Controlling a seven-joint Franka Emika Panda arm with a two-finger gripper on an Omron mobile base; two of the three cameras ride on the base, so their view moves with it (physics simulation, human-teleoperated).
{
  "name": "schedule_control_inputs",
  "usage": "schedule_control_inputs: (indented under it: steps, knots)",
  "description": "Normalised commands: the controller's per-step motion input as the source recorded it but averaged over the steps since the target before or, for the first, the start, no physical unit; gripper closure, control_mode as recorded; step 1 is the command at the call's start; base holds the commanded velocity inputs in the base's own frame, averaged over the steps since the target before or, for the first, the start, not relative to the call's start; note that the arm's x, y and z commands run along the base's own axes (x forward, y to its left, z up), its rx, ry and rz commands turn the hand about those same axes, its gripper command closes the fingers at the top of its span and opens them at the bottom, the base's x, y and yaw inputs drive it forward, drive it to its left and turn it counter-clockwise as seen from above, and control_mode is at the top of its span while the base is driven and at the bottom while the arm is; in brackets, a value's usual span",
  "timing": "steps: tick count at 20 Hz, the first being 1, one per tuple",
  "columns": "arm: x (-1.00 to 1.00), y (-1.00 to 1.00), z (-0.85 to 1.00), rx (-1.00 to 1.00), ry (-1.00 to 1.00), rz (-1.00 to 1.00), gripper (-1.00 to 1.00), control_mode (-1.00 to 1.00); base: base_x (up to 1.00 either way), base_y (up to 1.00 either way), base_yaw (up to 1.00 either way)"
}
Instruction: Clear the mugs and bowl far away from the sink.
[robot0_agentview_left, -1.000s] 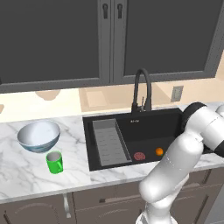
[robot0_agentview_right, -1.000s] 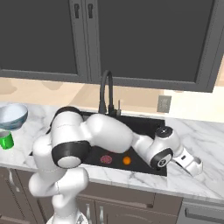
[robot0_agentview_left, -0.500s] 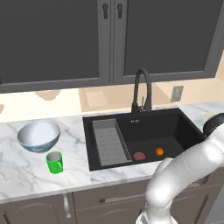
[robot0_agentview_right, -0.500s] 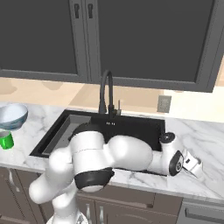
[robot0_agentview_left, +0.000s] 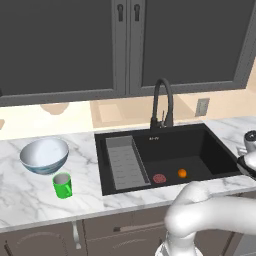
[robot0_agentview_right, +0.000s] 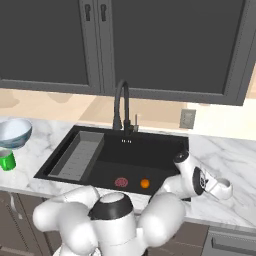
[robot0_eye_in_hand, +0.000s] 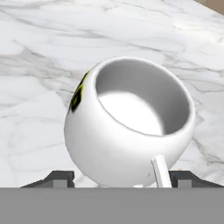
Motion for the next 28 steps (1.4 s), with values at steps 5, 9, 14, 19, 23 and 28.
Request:
schedule_control_inputs:
  steps: [5, 9, 14, 19, 23, 28]
  knots:
    - [0.08, 0.00, -0.01, 0.00, 0.03, 0.00, 1.00, -1.00, 0.00, 0.00, 0.00]
    - [0.00, 0.00, 0.08, 0.00, 0.00, -0.03, 1.00, -1.00, 0.00, 0.00, 0.00]
    - [-0.22, 0.00, 0.54, 0.00, 0.00, -0.24, 1.00, -1.00, 0.00, 0.00, 0.00]
    - [-0.53, 0.15, 0.95, 0.00, 0.00, -0.24, 1.00, -1.00, 0.00, 0.00, 0.00]
    - [-0.66, 0.39, 1.00, -0.02, -0.08, -0.21, 1.00, -1.00, 0.00, 0.00, 0.00]
    - [-0.73, 0.72, 1.00, -0.05, -0.17, -0.02, 1.00, -1.00, 0.00, 0.00, 0.00]
